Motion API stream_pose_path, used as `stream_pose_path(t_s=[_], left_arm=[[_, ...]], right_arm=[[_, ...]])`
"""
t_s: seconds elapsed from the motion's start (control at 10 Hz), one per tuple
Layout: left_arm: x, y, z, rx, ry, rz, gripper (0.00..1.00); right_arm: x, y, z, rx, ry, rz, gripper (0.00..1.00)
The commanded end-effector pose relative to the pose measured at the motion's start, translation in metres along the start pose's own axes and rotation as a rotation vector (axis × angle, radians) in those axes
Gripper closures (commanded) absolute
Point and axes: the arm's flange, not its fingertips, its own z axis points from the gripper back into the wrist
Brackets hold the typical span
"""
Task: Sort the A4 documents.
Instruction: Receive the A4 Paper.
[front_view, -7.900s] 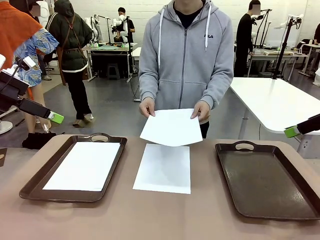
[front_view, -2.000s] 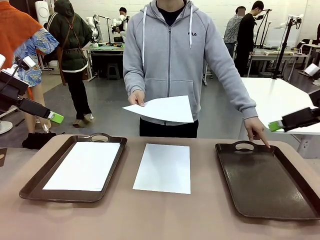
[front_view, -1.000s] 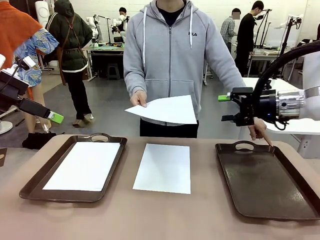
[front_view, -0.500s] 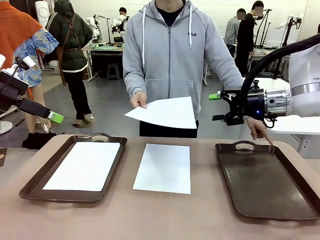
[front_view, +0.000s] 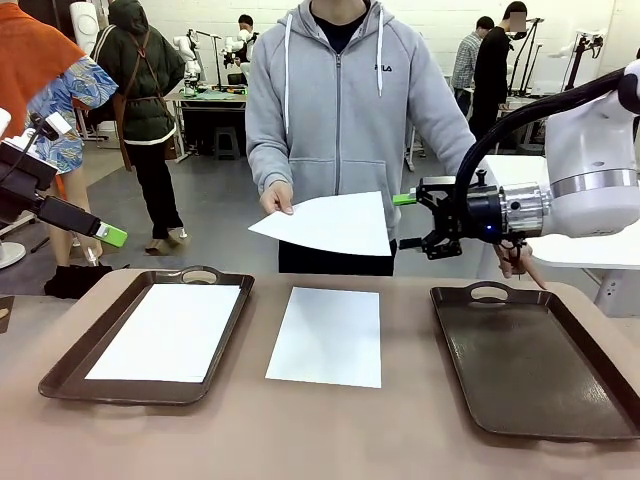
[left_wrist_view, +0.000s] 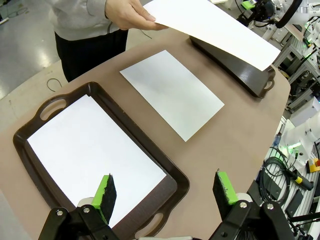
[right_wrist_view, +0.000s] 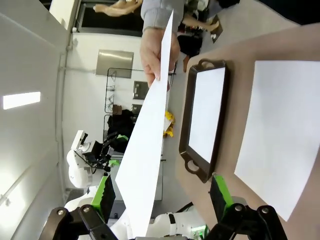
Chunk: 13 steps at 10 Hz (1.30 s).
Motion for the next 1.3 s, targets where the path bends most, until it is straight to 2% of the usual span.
stream_pose_path(t_s=[0.0,0.3,0.8,1.2], left_arm=[[0.000,0.000,0.000,-0.004,-0.004,-0.001,0.00],[0.000,0.000,0.000,-0.004,-0.004,-0.001,0.00],[0.000,0.000,0.000,-0.004,-0.004,-0.001,0.00],[0.000,0.000,0.000,-0.004,-0.004,-0.001,0.00]], right_arm=[[0.008,-0.002,-0.012,0.037,0.034,-0.052,0.00],[0.006,-0.004,-0.033,0.078,0.087,-0.081,0.00],[0.013,0.004,-0.051,0.123,0.107,-0.076,0.00],[0.015,-0.007,-0.057,0.122,0.113,-0.093,0.00]])
